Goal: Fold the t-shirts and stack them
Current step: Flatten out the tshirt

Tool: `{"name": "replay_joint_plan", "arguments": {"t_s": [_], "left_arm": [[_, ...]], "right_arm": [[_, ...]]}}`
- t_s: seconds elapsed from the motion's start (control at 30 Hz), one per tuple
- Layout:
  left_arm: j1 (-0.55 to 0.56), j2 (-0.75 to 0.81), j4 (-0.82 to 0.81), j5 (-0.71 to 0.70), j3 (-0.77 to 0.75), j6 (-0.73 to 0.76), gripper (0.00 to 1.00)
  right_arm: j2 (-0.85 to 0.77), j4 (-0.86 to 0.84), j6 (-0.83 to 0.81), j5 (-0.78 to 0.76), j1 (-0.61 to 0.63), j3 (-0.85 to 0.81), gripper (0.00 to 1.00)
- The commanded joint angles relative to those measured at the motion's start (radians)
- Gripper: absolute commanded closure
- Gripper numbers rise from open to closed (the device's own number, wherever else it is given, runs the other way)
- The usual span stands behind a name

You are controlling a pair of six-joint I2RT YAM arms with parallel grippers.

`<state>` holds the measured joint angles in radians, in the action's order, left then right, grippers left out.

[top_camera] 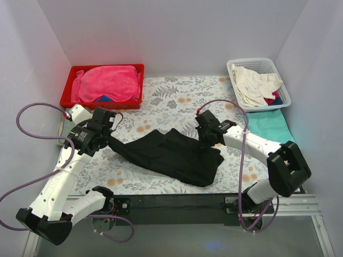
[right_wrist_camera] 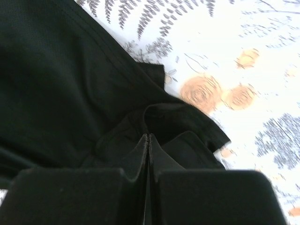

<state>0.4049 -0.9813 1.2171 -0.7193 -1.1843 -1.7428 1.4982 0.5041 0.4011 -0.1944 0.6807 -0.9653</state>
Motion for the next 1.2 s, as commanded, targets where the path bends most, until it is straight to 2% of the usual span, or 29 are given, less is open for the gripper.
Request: {"name": "replay_joint_plan", "arguments": {"t_s": [0.0,0.23,0.33,0.47,0.57,0.67,0.7,0.73,0.77,0.8,0.83,0.9,0.97,1.17], "left_arm": [[-0.003,0.015,-0.030,-0.023,0.005,0.023,1.00],[-0.003,-0.023,-0.062,-0.061,-0.034,0.051,1.00],[-0.003,-0.043,-0.109,-0.117,-0.075,0.103,1.00],[-0.006,-0.126,-0.209,-0.239,-0.196,0.225,1.00],[-0.011,-0.160,-0.326,-0.324,-0.299,0.374,1.00],[-0.014,-0.168,-0.531,-0.411,-0.327,0.605,1.00],[-0.014,-0.158,-0.676,-0.436,-0.321,0.673,1.00],[-0.015,-0.151,-0.768,-0.465,-0.287,0.854,1.00],[-0.014,-0.143,-0.982,-0.503,-0.266,0.944,1.00],[-0.014,-0.134,-1.110,-0.511,-0.243,1.065,1.00],[-0.014,-0.122,-1.256,-0.522,-0.213,1.279,1.00],[-0.014,-0.126,-1.577,-0.531,-0.179,1.455,1.00],[-0.014,-0.166,-1.729,-0.525,-0.236,1.586,1.00],[-0.014,-0.319,-1.728,-0.482,-0.448,1.560,1.00]], "right_arm": [[-0.116,0.095,0.039,-0.077,0.000,-0.007,0.99],[-0.315,0.463,0.226,-0.298,-0.007,-0.062,0.99],[-0.372,0.644,0.294,-0.313,-0.010,-0.093,0.99],[-0.429,0.769,0.363,-0.326,-0.010,-0.107,0.99],[-0.464,0.812,0.381,-0.336,-0.013,-0.115,0.99],[-0.498,0.812,0.404,-0.324,-0.026,-0.112,0.99],[-0.492,0.811,0.412,-0.327,-0.026,-0.112,0.99],[-0.487,0.812,0.421,-0.335,-0.027,-0.112,0.99],[-0.480,0.811,0.429,-0.339,-0.027,-0.113,0.99],[-0.466,0.812,0.433,-0.347,-0.026,-0.116,0.99],[-0.458,0.811,0.438,-0.371,-0.027,-0.133,0.99],[-0.441,0.811,0.446,-0.407,-0.027,-0.162,0.99],[-0.425,0.809,0.459,-0.483,-0.027,-0.237,0.99],[-0.282,0.774,0.424,-0.637,-0.027,-0.478,0.99]]}}
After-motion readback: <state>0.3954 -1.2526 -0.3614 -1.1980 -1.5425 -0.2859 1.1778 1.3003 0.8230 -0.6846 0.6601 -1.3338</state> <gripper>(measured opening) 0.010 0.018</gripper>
